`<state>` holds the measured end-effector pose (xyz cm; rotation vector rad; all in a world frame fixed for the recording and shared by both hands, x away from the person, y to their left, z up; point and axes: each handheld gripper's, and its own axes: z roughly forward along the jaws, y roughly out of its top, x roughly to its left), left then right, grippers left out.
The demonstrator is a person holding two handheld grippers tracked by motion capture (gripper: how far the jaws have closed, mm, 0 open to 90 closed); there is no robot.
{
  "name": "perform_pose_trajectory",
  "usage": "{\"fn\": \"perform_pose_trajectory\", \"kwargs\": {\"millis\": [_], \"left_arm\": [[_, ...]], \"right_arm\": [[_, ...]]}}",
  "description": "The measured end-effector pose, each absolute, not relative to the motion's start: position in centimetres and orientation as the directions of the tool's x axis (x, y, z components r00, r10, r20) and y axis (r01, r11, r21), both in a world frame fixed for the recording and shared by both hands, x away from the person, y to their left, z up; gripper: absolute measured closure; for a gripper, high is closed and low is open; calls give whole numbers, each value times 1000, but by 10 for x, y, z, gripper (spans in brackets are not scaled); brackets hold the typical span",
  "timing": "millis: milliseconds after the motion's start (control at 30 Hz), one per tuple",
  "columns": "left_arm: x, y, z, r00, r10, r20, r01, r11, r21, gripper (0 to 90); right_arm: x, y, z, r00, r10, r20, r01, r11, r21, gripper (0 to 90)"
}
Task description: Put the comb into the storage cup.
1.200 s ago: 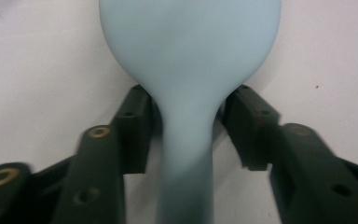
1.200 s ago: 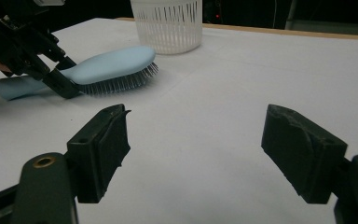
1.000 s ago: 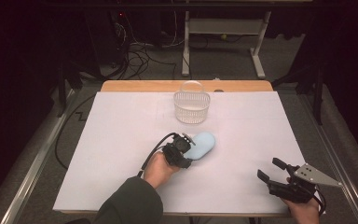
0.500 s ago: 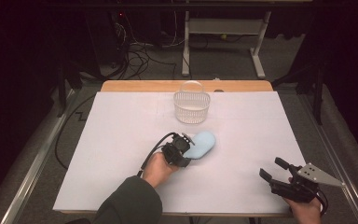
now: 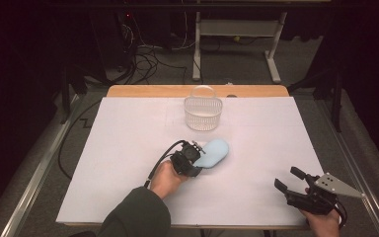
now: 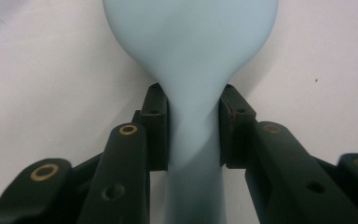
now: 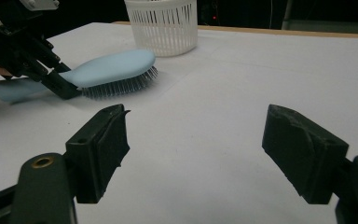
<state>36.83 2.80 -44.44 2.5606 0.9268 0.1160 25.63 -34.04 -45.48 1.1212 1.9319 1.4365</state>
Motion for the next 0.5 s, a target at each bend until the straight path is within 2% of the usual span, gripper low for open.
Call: {"fn": "perform_pose_trajectory", "kwargs": {"millis": [500], "left_arm": [[368,33,-445,782,617,-83,585,-682,439,674]], "right_arm": [[256,-339,-455,-552,830,84,324,120,938,230]]}}
